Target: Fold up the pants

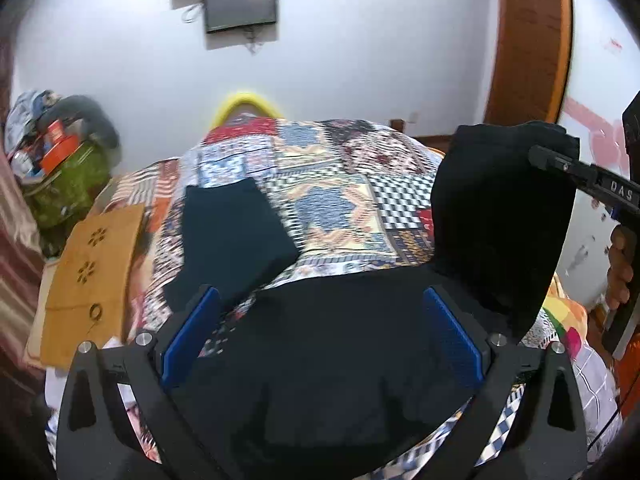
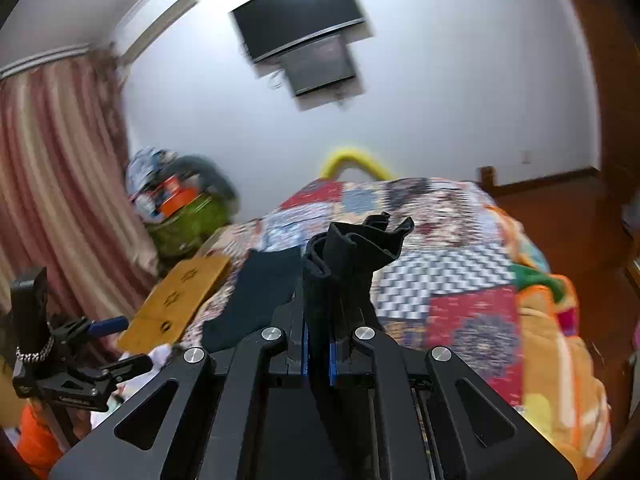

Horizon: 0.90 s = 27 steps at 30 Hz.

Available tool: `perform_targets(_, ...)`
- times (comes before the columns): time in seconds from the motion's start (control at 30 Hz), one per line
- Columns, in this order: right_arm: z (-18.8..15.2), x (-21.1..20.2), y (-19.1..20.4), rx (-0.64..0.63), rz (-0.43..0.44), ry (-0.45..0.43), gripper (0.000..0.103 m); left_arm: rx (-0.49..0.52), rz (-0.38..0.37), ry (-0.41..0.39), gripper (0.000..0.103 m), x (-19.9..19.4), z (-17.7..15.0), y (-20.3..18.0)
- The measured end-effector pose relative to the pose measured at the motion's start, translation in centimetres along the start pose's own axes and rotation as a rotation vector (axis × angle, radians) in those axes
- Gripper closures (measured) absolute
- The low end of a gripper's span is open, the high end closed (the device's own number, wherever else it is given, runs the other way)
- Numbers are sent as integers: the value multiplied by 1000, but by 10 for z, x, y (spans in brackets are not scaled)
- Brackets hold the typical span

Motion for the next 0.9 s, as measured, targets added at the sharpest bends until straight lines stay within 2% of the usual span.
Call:
perform_targets(0.1,-13,25,41,-48,80,52,97,-51,17,-3,1,-9,-7,27)
perform_targets(0.2,-43,55,76,-89,154,143,97,-99,37,15,1,-11,-17,50)
perform_targets(0.33,-112,99,120,-167,238,341,97,-170,58,66,1,-4,-35,74)
perform_targets(0.4,-144,112,131,-201,256,420,97,-192,64,79,1,-2,-41,81)
perform_targets(0.47,-169,121,133,-221,264,487,92,-211,69,92,1,-1,-48,86)
perform_targets(0.53,-170,119,133,-244,255,478,91,-216,74,106,1,3,-52,89)
perform_targets(0.6,-164,114,132,-245,283,494,85,-212,80,113,1,5,-52,89)
perform_targets(0.67,-157,111,128,-235,292,505,64,-204,82,110,1,8,-49,86)
perform_targets(0.73,-144,97,126,-238,263,475,52,-198,76,101,1,10,-43,82)
perform_targets(0.9,-112,74,104,-229,244,395,51,-164,55,100,1,23,-27,62)
Point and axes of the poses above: each gripper's, at about its wrist camera, not at the fingertips, and x roughly the way its jaws point, y to its left, z to its top, the point moved 8 cm from there along x, roughly the way its jaws point, and after that the axes turned 11 degrees about -x, right-handed, at the moved point
